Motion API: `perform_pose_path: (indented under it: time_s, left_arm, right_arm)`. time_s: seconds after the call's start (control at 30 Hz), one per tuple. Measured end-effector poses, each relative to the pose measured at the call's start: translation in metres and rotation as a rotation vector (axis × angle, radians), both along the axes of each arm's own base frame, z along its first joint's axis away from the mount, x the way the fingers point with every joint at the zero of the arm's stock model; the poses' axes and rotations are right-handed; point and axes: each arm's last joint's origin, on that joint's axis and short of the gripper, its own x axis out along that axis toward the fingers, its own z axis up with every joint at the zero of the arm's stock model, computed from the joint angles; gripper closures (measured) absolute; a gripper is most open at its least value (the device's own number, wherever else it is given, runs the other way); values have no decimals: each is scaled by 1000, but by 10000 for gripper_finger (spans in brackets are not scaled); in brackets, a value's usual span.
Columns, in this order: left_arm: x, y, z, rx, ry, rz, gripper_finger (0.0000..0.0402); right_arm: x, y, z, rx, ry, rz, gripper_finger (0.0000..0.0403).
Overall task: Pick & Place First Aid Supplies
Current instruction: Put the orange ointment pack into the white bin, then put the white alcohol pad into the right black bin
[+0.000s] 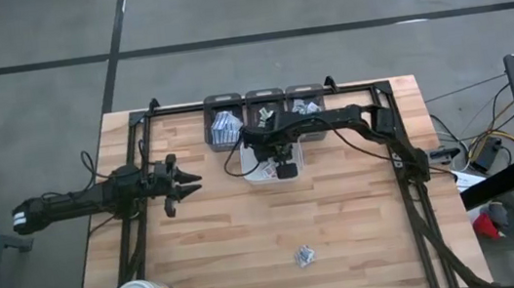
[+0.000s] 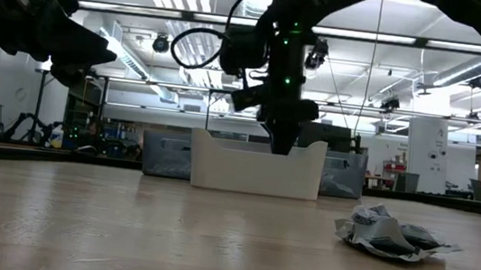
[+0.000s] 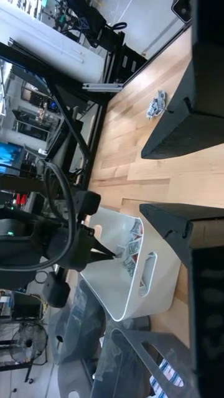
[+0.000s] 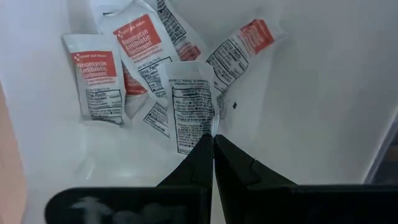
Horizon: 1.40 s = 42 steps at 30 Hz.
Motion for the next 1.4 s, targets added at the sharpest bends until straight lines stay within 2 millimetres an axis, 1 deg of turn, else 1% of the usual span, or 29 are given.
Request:
perform_pose_path:
  time_s: [0.5, 0.87, 0.97, 1.13, 1.27, 1.4]
  left_arm:
    - [0, 0, 0, 1, -1, 0, 282]
    - [0, 0, 0, 11, -1, -1, 282]
    - [0, 0, 0, 11, -1, -2, 282]
    - [0, 0, 0, 12, 0, -2, 282]
    - [0, 0, 0, 12, 1, -1, 282]
    - [0, 0, -1, 12, 6, -2, 282]
  right_arm:
    - [7, -2, -1, -18, -59, 131, 390]
    - [7, -2, 0, -34, -50, 124, 319]
    - [7, 1, 9, -29, -48, 46, 308]
    - [5, 14, 37, 17, -29, -141, 300]
    - [3, 28, 57, 104, -4, -281, 304]
    - [0, 51, 64, 227, 50, -419, 314]
